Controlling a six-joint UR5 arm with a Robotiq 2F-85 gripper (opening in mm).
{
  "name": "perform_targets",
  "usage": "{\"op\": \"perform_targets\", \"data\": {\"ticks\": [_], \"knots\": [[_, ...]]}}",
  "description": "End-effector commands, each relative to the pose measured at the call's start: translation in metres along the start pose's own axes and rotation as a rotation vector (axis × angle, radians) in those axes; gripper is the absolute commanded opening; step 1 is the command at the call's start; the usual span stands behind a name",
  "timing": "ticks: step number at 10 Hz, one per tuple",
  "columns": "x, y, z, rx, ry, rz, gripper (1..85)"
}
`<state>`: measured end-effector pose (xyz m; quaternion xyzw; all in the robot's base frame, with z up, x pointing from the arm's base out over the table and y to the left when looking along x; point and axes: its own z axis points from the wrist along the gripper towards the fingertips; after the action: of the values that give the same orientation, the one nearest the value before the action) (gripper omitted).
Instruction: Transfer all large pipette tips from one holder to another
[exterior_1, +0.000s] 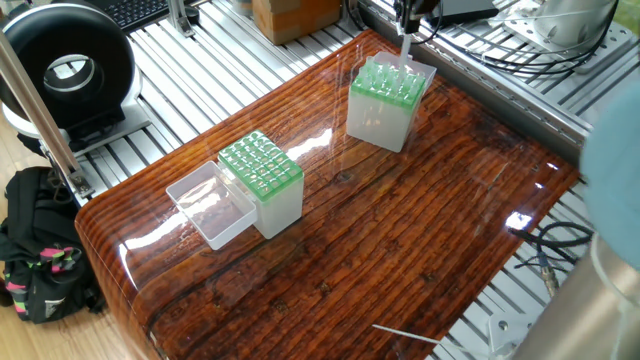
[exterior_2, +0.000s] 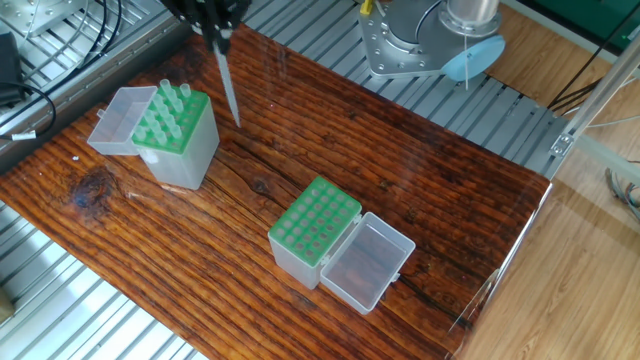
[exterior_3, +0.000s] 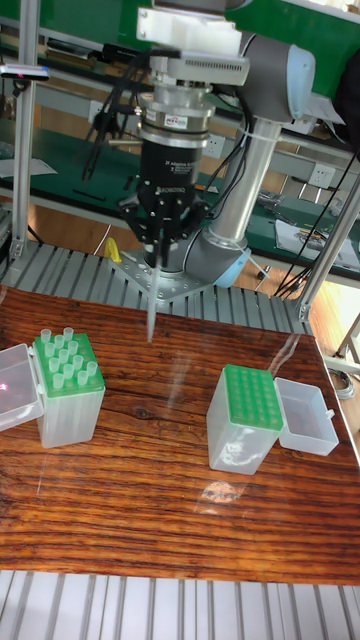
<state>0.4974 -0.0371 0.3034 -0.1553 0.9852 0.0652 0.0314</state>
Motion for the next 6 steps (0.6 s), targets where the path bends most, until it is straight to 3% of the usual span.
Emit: {"op": "perform_targets", "data": {"ticks": [1,4,6], "knots": [[-0.017,0.022,0.009,-0.060,-0.012,0.237,1.0],[-0.018,0.010,0.020,0.019,0.005,0.255,1.0],[-0.008,-0.013,0.019,0.107,0.040,0.157,1.0]]}}
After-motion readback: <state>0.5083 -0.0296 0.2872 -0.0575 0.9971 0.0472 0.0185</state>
